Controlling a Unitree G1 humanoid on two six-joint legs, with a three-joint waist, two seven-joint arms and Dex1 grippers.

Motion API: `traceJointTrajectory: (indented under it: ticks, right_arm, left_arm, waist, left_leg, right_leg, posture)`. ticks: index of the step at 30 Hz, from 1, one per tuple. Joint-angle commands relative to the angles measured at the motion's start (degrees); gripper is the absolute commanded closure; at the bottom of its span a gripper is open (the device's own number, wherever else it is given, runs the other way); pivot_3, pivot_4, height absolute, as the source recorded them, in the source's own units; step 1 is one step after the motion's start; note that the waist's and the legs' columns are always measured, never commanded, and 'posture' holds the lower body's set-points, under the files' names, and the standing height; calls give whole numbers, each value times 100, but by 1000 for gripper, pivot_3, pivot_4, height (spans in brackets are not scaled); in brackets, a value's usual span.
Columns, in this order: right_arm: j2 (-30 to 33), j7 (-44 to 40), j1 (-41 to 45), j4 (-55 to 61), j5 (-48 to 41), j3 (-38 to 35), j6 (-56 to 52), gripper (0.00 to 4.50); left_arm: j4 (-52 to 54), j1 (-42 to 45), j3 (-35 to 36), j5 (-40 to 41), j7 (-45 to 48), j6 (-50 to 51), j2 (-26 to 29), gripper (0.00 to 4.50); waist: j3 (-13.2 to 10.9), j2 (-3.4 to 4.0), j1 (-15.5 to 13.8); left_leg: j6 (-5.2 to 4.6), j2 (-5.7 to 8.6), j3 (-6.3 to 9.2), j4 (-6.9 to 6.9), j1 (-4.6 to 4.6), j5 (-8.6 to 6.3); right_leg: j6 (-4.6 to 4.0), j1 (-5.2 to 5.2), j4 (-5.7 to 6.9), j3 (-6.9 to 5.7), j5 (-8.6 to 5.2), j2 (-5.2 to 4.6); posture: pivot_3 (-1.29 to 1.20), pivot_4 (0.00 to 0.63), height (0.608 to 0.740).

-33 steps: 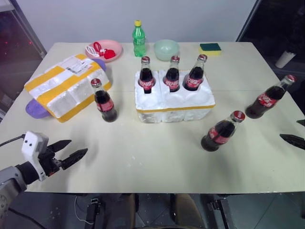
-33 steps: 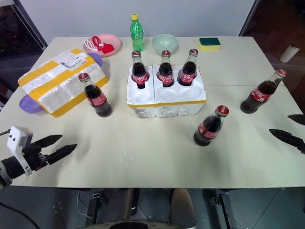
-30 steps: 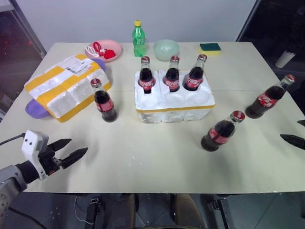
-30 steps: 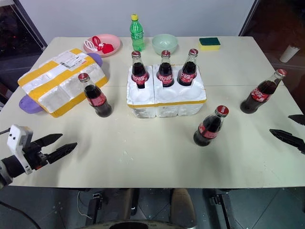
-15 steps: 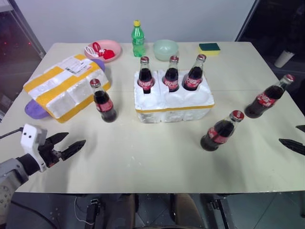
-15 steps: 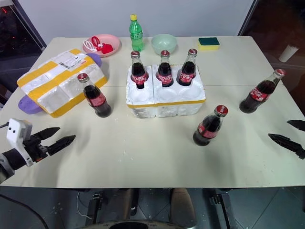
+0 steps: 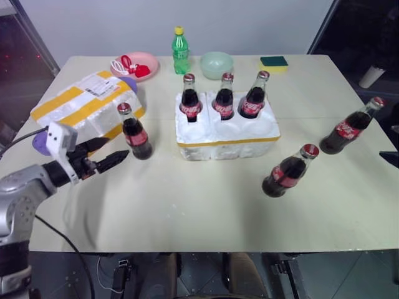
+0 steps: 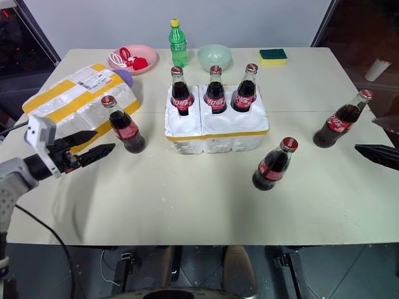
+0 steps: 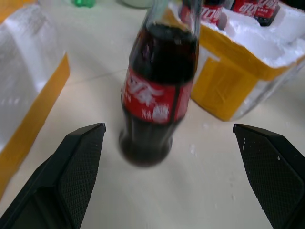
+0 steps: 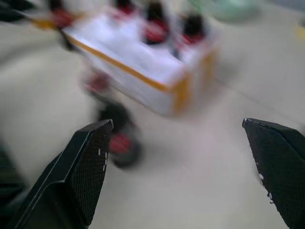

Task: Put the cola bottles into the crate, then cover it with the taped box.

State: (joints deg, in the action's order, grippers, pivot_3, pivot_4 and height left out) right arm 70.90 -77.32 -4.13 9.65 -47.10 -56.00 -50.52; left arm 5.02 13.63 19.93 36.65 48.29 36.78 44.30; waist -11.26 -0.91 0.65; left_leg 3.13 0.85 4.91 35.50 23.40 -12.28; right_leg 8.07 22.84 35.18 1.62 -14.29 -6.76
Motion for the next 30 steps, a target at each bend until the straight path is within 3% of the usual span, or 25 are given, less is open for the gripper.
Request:
traceJointTrajectory:
  ticks: [1, 11, 18, 21, 23, 30]
  right_arm:
    - [116, 276, 335, 788, -866, -381, -743, 0]
    - [-12, 948, 687, 1631, -1774, -524, -1453, 0]
    - [-69, 1312, 836, 1678, -2116, -405, -1485, 0]
    - [-111, 1394, 805, 1727, -2149, -375, -1460, 0]
    - [-156, 1420, 746, 1763, -2134, -368, -1432, 0]
    - [-334, 1534, 531, 1834, -1985, -344, -1310, 0]
  left_arm:
    - [-515, 601, -394, -320, 134, -317, -25, 11]
    - [-1818, 1595, -1287, -1107, 453, -1158, -531, 11]
    - [-2295, 1881, -1325, -1349, 455, -1579, -788, 11]
    - [-2173, 1892, -1233, -1200, 620, -1453, -757, 825]
    - [-2030, 1926, -1160, -1034, 725, -1176, -677, 1683]
    - [-1209, 2585, -945, 227, 1798, 794, 243, 1646]
  waist:
    - [-1, -2, -3]
    - [-1, -6, -11]
    - [-1, -6, -6]
    - [-1, -7, -6]
    - [-2, -7, -6]
    - [-13, -25, 2]
  left_leg:
    - [0, 0, 0, 1, 2, 0]
    - [0, 2, 0, 5, 6, 0]
    - [-1, 2, 1, 6, 6, 1]
    - [-1, 2, 1, 7, 7, 1]
    - [-1, 2, 1, 7, 7, 1]
    - [-1, 1, 3, 7, 16, 1]
  right_leg:
    - [1, 0, 0, 0, 0, 0]
    - [3, 2, -1, 0, 2, -1]
    - [16, 3, 4, 0, 9, -1]
    - [16, 3, 4, 0, 9, -1]
    - [16, 3, 4, 0, 9, -1]
    - [26, 15, 9, -1, 14, 0]
  posture:
    - [0, 150, 739]
    - [0, 150, 739]
    - [0, 150, 739]
    - [0, 150, 739]
    - [0, 150, 739]
    - [0, 150, 739]
